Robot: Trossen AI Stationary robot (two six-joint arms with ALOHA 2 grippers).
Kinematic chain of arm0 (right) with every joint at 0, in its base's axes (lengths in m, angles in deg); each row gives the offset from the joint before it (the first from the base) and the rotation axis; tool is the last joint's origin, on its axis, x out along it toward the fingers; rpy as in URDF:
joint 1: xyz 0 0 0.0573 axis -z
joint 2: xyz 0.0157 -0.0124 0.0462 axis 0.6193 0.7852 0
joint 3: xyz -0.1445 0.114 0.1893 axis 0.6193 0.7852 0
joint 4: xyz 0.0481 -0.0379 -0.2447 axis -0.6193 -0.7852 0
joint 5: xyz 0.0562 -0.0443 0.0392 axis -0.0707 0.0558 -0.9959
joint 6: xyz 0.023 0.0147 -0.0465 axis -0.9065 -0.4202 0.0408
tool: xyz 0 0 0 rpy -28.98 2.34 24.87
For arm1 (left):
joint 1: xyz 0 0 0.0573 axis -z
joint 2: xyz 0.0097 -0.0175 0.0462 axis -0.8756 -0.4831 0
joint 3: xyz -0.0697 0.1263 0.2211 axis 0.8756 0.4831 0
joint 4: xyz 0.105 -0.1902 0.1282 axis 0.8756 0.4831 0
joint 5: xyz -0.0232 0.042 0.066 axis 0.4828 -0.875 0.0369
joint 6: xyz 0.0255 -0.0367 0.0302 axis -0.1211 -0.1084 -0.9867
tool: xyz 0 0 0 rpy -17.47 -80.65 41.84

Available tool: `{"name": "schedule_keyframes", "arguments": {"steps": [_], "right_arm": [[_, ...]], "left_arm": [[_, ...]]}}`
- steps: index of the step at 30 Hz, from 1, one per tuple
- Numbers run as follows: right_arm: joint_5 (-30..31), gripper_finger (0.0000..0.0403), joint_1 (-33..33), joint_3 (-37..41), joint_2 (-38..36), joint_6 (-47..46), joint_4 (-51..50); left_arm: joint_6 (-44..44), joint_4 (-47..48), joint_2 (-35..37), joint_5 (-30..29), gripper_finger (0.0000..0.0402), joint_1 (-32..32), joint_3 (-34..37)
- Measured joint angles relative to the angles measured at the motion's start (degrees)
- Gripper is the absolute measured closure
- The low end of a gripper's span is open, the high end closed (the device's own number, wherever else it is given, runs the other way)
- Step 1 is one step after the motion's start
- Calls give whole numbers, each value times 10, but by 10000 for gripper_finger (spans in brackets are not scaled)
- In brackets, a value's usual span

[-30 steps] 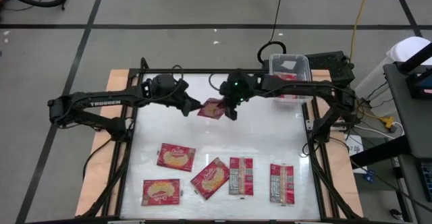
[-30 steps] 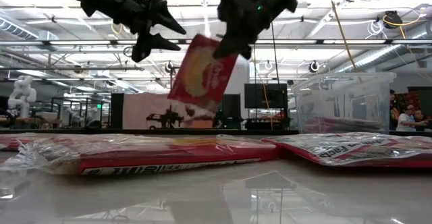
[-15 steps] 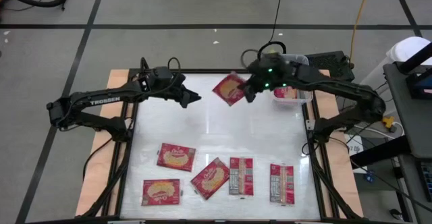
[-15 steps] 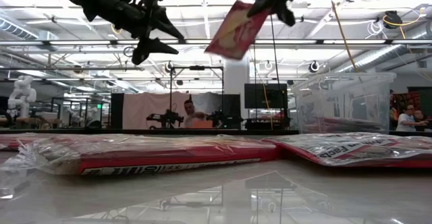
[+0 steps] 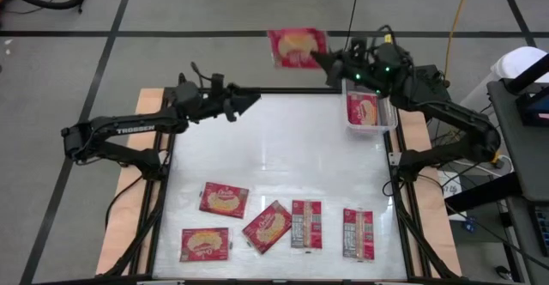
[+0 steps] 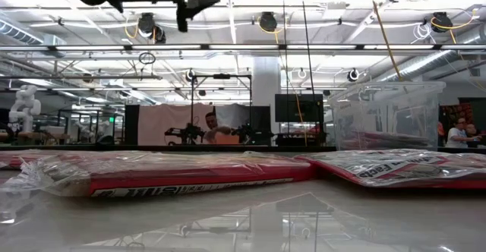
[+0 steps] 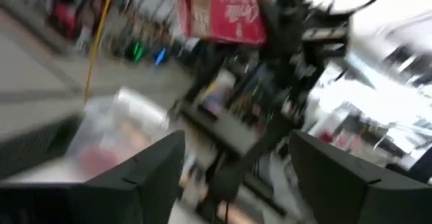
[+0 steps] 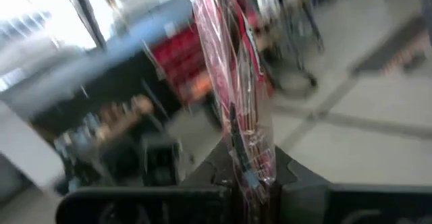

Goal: Sort popcorn bags into baskets
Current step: Put the red popcorn bag into the transparent container

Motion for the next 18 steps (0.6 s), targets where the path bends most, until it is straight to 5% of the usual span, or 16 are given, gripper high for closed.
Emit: {"name": "schedule_keyframes", "arguments": {"steps": [6,11,18], "right_arm": [[-6,391,1,0,44,-23,144],[-38,391,-2,0,82,-67,258],[-50,392,-10,0,118,-69,403]], "left_arm": [[-41,-83,-43,-33,114,0,-48],[-126,-87,-83,-23,129,4,-136],[-108,-87,-139,-29,156,-6,-223]]}}
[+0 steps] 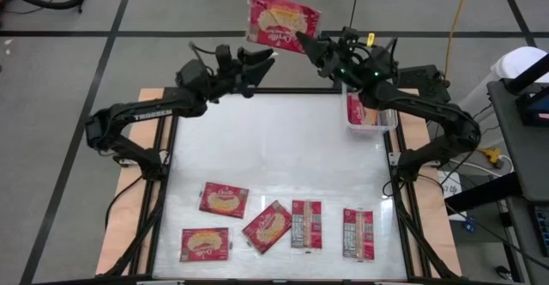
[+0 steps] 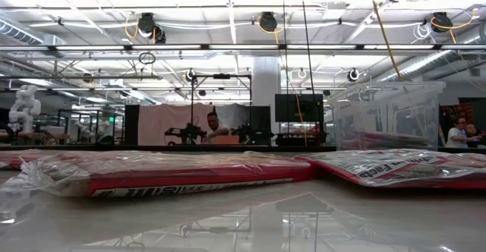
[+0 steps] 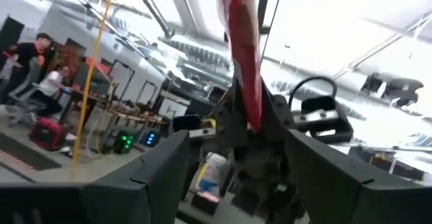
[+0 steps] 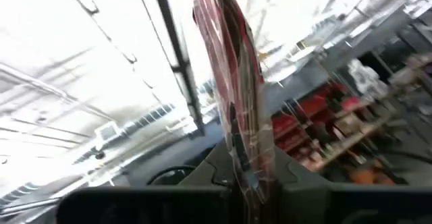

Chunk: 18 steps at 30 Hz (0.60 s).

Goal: Sort popcorn bags into baskets
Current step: Put the red popcorn bag into the transparent container

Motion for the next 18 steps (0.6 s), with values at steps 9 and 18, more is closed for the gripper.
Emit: {"name": "schedule_keyframes", "arguments": {"steps": [9,18], "right_arm": [[-13,392,0,1,29,-5,27],[-15,392,0,1,32,13,32]], "left_arm": [[-10,-38,-55,16,184,-1,-69],[-10,-39,-78,16,325,-4,-89]]}}
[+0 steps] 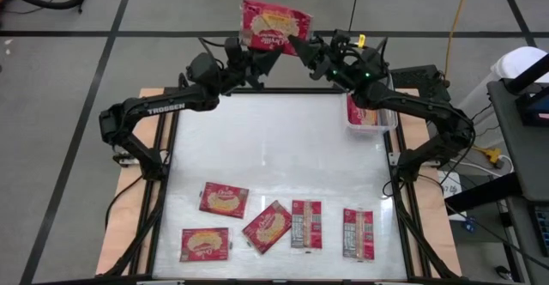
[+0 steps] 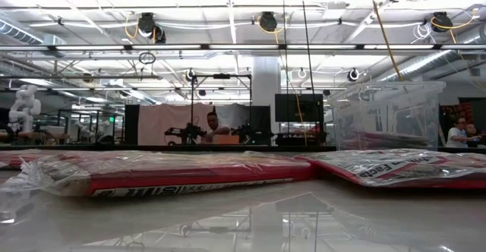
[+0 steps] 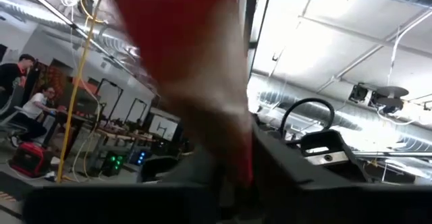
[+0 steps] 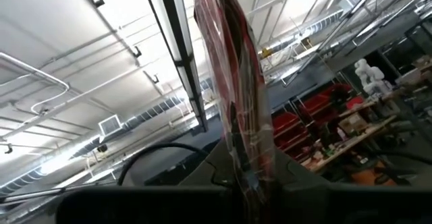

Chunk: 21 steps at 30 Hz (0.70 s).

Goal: Sort popcorn bags into baskets
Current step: Put the red popcorn bag into the transparent container

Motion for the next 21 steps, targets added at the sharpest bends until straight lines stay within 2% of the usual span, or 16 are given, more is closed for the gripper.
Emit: {"name": "schedule_keyframes", "arguments": {"steps": [2,3,8,13,16,21], "right_arm": [[0,392,0,0,-1,6,-2],[-1,392,0,0,-1,11,-2],[-8,379,1,-1,-4,-15,-39],[3,323,5,-1,-66,21,-254],[39,285,5,0,-121,55,-395],[65,239,5,0,-190,44,-545]], "left_arm": [[-1,0,0,2,373,-3,0],[-1,0,0,3,383,-6,0],[10,6,0,24,371,-27,1],[45,71,13,91,387,-66,1],[44,153,34,132,384,-90,2],[-80,406,53,179,383,-107,3]]}}
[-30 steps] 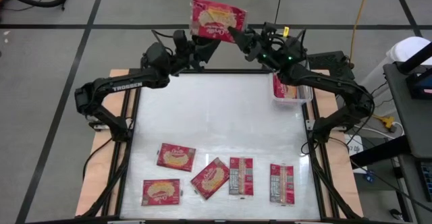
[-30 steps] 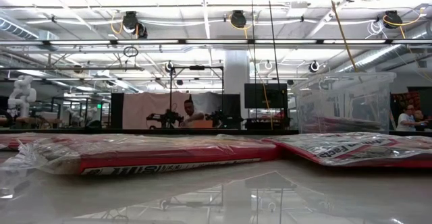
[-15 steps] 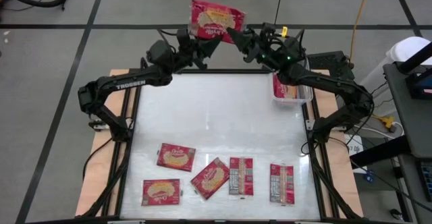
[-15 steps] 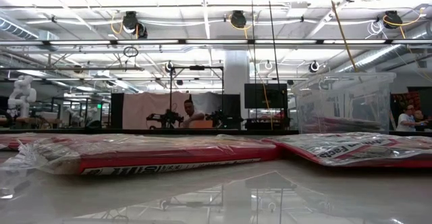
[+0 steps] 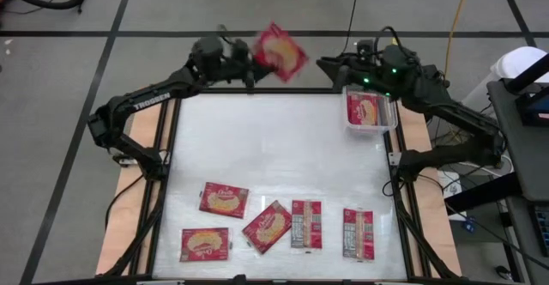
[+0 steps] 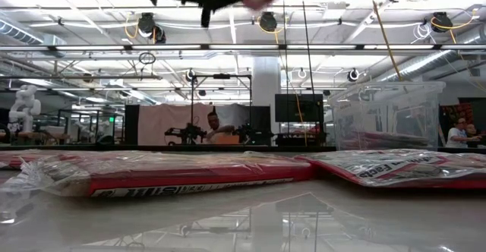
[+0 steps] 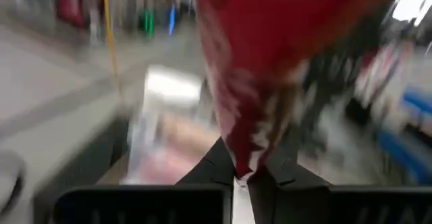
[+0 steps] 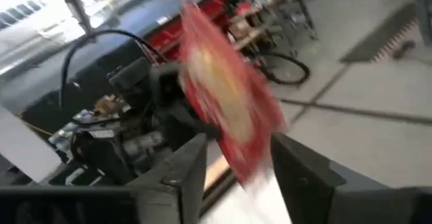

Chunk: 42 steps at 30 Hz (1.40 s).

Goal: Sort popcorn bags into baskets
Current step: Put the red popcorn bag into the transparent container

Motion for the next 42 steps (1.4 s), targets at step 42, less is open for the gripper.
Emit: {"name": "schedule_keyframes", "arguments": {"steps": [42], "right_arm": [[-181,280,-104,-45,185,321,-299]], "left_arm": [[-257,369,-71,-135,372,224,1]]}}
